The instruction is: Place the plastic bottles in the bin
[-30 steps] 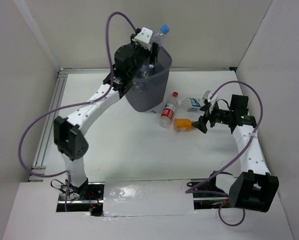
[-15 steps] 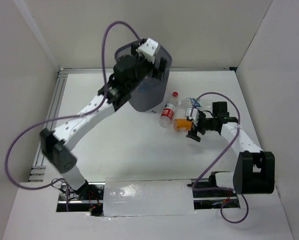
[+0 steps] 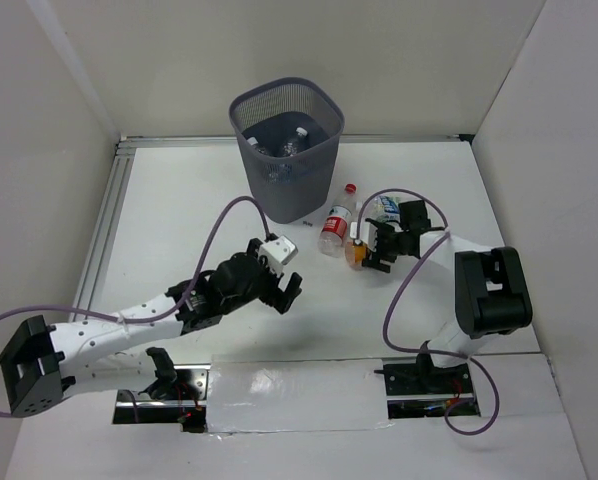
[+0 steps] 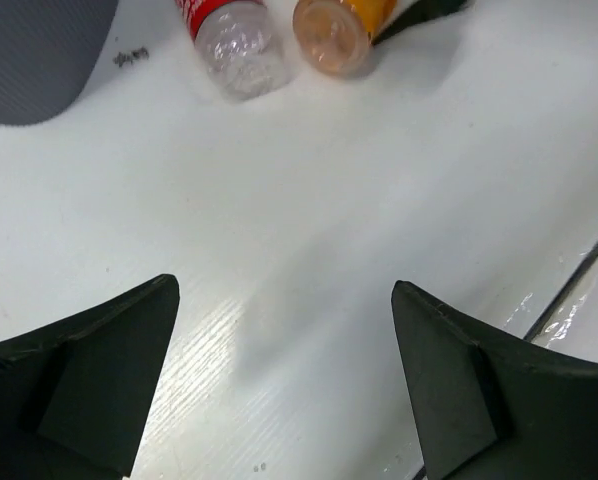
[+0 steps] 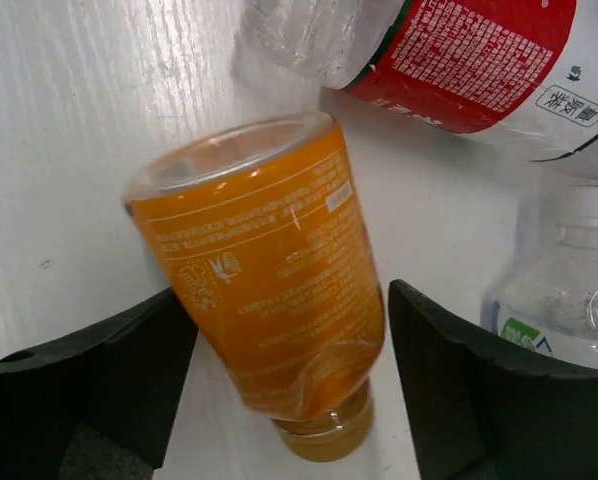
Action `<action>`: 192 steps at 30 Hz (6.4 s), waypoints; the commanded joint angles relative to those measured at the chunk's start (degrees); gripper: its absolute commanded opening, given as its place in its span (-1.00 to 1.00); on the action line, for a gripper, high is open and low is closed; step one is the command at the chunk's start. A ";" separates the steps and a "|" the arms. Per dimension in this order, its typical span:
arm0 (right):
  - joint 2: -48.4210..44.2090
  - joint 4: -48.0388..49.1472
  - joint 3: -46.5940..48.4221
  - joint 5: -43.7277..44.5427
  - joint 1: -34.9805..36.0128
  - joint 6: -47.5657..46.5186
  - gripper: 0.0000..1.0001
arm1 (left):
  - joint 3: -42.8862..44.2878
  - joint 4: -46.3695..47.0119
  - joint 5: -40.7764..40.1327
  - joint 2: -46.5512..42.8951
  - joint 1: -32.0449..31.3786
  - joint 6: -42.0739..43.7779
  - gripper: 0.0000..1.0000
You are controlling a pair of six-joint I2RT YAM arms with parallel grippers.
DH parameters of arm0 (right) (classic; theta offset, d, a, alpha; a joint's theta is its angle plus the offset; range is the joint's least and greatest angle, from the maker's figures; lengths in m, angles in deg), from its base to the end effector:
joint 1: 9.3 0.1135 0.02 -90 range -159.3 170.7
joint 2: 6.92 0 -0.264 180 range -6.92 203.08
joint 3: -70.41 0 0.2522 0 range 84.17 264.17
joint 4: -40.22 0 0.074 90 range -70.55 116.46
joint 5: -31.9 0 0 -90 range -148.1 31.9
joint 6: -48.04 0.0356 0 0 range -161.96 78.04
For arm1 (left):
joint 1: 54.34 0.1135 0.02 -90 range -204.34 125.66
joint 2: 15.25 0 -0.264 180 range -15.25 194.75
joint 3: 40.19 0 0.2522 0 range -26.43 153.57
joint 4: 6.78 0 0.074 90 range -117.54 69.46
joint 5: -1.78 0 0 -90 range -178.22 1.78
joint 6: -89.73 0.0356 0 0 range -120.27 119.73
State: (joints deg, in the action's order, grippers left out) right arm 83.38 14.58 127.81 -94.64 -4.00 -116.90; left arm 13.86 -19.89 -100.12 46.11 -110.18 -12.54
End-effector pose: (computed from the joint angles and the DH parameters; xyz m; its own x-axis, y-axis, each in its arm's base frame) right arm 0.2835 0.0476 0.1530 0.1498 -0.7653 -0.6260 -0.9199 0.1243 -0.3720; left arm 0.1440 -0.1991 0.2751 -0.3404 0.1314 -0.9310 0.6435 0.7545 -0.1289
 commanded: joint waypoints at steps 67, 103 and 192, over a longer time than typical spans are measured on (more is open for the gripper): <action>-19.73 -1.92 24.57 -4.34 -24.99 67.03 0.27 | 42.85 11.39 -4.73 47.99 2.66 7.53 -0.80; 14.71 -29.78 40.28 -6.63 -21.65 -21.12 0.99 | 59.31 3.13 -4.29 30.42 17.43 13.33 1.00; 10.16 -0.35 69.55 -3.38 1.19 29.30 -0.69 | -8.65 3.13 -9.46 -10.39 -0.68 -15.50 1.00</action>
State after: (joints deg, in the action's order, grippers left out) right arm 98.35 -6.36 195.82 -97.65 -6.93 -106.71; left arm 4.31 -21.64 -110.50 35.25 -110.55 -28.87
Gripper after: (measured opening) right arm 0.602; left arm 0.997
